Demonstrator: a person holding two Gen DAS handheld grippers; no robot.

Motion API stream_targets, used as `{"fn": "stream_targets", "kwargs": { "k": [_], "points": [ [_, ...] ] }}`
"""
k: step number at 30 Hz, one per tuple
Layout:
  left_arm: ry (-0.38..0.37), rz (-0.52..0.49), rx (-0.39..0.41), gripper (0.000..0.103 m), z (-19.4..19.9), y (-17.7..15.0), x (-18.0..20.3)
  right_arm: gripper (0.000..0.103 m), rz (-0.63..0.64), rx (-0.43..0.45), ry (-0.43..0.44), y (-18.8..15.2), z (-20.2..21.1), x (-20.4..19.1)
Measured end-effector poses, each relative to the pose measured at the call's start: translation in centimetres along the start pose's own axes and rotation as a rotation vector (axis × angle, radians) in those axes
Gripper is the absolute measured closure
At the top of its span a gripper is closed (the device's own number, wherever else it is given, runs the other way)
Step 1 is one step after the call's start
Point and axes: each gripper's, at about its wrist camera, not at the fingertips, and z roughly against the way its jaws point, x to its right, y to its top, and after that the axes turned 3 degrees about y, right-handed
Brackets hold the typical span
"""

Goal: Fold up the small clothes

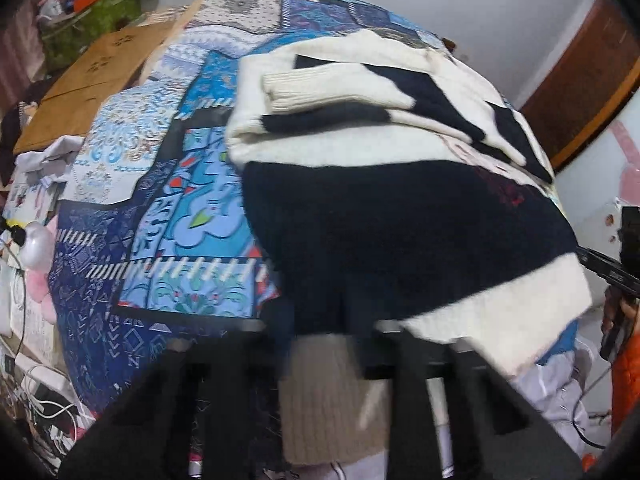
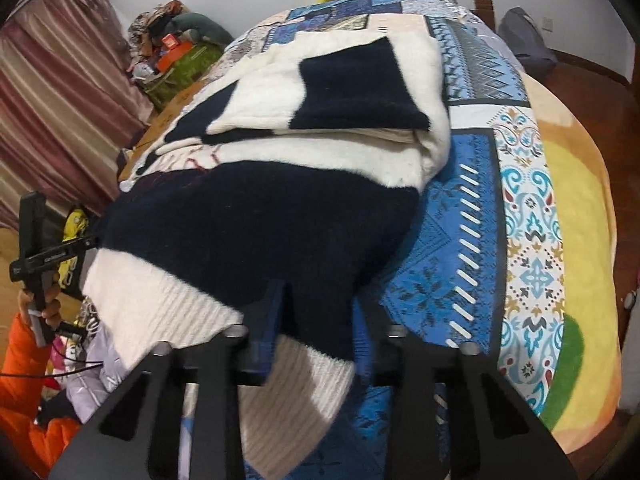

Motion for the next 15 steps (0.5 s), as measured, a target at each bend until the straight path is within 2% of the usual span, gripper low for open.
{"fn": "stream_targets", "kwargs": {
  "k": [3, 7, 12, 15],
  "points": [
    [0.011, -0.025, 0.013, 0.091, 0.6, 1.1, 0.5, 0.091, 0.059, 0.012, -0.003, 0.7, 0.4, -1.0],
    [-0.008, -0.033, 0.070, 0.092, 2.3, 3.8, 0.9, 0.092, 0.110, 0.060, -0.013, 2.7, 1.6, -2.0],
    [-0.066, -0.014, 0.150, 0.092, 4.3, 9.3, 1.0, 0.092, 0.153, 0.135, -0.013, 7.1, 2.7, -2.2],
    [-0.044, -0.008, 0.175, 0.092, 3.4, 13.0, 0.8, 0.092, 0.170, 0.154, -0.033, 9.7, 1.8, -2.2]
  ]
}}
